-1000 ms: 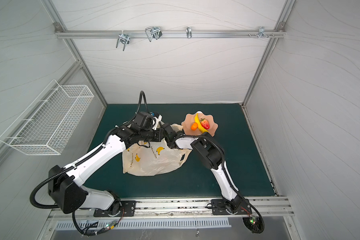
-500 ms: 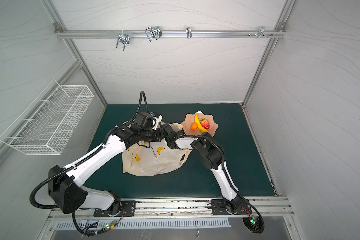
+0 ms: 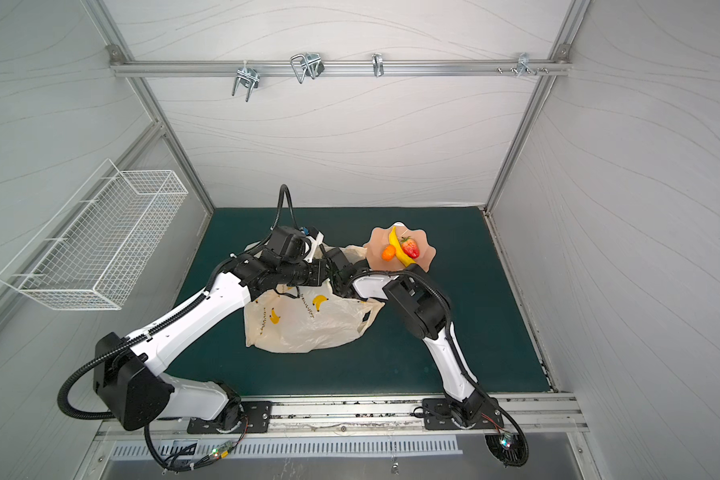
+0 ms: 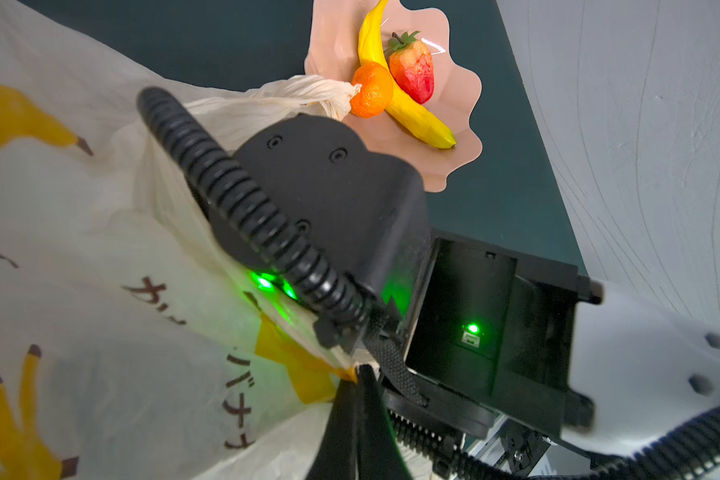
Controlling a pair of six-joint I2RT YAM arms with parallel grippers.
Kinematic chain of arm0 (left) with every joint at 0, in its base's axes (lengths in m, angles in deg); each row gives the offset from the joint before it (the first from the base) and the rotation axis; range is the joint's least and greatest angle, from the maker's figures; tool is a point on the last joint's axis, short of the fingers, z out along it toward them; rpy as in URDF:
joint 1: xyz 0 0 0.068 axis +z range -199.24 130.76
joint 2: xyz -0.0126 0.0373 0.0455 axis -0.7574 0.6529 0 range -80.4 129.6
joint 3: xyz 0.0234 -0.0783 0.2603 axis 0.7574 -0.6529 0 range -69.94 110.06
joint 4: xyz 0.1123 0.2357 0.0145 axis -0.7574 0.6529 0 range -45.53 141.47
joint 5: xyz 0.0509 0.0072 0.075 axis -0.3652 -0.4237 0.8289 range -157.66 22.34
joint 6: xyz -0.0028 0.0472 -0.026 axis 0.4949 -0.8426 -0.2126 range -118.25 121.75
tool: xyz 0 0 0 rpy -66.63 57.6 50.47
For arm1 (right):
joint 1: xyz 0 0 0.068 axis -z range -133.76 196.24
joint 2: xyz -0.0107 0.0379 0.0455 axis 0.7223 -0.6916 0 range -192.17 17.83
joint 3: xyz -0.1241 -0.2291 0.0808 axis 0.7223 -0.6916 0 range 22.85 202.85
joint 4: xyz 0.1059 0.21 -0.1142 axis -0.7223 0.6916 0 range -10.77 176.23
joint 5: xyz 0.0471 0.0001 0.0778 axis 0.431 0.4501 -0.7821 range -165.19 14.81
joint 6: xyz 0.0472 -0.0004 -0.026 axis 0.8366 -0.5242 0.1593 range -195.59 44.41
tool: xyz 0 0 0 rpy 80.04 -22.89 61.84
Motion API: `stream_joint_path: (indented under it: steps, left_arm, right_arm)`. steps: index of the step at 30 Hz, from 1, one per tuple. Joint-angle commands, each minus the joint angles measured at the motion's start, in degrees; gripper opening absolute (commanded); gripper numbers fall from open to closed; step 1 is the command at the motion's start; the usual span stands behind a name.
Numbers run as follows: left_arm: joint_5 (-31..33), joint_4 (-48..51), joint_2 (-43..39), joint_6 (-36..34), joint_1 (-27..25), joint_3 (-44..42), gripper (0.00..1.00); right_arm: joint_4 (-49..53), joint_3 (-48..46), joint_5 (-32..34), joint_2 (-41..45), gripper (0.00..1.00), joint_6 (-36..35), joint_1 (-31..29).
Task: Place the fruits into the plastic bag
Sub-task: 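Carry the plum into the bag opening held by the left gripper, then open the right gripper to drop the plum and withdraw toward the pink bowl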
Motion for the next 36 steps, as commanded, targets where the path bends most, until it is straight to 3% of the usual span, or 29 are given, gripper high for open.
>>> stream_joint_path:
  steps: [1, 26, 36]
  left_arm:
    - [-0.06, -2.45, -1.05, 0.22, -0.29, 0.35, 0.00]
    - [-0.56, -1.71, -0.16, -0.89, -0.20, 0.54, 0.00]
    - [-0.47, -1.31, -0.25, -1.23, -0.12, 1.06, 0.00]
  right_arm:
    - [0.07, -0.90, 0.45, 3.39, 0.99, -0.42, 0.80]
    - [2.52, -11.31, 3.90, 14.22, 0.99, -3.60, 8.58]
    - [8.00, -15.36, 5.41, 21.46, 0.99, -7.73, 12.97]
